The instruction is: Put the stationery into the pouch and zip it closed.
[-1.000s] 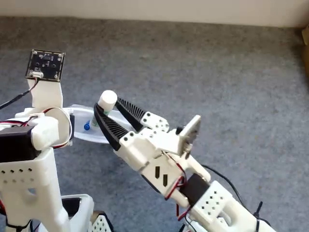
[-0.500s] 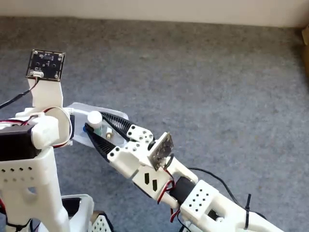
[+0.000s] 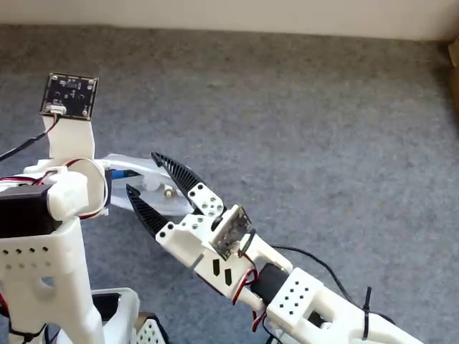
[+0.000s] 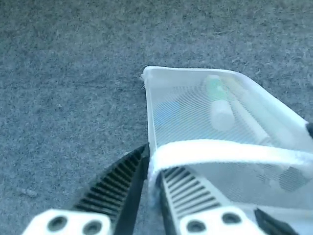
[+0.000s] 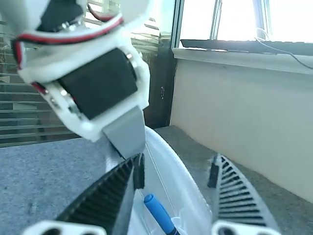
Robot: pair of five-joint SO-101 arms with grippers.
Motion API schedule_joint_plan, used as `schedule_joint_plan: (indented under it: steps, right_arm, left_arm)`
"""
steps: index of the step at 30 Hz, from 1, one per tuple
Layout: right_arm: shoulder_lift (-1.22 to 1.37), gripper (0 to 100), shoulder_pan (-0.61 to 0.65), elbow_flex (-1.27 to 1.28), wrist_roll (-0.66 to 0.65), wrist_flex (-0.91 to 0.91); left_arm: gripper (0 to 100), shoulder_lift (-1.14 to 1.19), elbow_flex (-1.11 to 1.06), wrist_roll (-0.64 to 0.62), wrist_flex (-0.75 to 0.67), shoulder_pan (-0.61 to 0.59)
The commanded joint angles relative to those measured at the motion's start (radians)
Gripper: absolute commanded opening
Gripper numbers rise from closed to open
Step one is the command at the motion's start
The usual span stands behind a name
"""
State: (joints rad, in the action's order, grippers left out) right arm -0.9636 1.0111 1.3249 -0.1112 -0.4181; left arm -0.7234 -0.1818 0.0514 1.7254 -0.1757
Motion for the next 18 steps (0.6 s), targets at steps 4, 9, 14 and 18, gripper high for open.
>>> schedule_joint_plan:
  steps: [4,9,14,18]
  right_arm:
    - [-0.007,19.8,-0.002,-0.015,-0.015,-0.019]
    - [-0.096,19.8,-0.062,-0.012,-0.015,0.021]
    - [-0.315,19.8,-0.134,-0.016,-0.009,0.371]
    - [-0.446,19.8,-0.153,-0.008,-0.009,0.527]
  left_arm:
    - [1,0.007,0.038,-0.011,-0.002,0.024]
    - [1,0.005,0.045,-0.011,-0.003,0.016]
    - [1,-0.002,0.093,-0.011,0.0,-0.053]
    - [1,-0.002,0.182,-0.011,0.003,-0.177]
